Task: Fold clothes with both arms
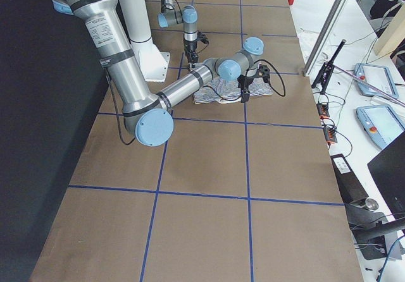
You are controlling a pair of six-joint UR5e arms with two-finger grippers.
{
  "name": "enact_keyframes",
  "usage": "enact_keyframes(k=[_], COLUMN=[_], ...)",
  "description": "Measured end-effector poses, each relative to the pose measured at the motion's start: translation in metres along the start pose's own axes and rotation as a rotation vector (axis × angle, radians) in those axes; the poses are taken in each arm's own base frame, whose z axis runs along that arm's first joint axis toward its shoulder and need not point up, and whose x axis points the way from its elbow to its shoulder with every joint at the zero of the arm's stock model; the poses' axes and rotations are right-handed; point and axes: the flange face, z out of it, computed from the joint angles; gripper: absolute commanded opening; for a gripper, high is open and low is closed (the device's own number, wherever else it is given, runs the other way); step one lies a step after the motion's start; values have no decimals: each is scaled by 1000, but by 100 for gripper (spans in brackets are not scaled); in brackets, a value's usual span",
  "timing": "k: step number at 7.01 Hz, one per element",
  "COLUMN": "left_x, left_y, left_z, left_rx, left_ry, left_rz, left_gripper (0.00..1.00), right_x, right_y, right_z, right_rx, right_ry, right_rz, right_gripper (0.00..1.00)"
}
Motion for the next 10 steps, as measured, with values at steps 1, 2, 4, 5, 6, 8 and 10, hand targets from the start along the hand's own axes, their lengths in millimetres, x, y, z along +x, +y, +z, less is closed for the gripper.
enact_keyframes(k=[1,2,4,5,6,8,10], left_x=[0,1,-3,-18,-33,-48,-51], left_y=[0,0,-3,-11,-18,-23,-22], left_z=[0,-2,-9,-15,-23,-33,-33], left_rx=[3,3,2,5,8,15,14], left_ry=[2,5,13,12,10,-11,-19], left_rz=[0,5,70,121,162,199,206], left_gripper=[0,0,0,0,0,0,0], right_x=[0,0,-1,-5,-18,-71,-133], right_y=[0,0,1,3,11,45,100], right_z=[0,0,-1,-1,2,22,44], right_rx=[0,-1,1,0,-9,-46,-41], right_ry=[0,1,-2,-7,-17,-33,-22], right_rz=[-2,-2,14,60,130,319,531], right_gripper=[100,100,100,100,100,100,100])
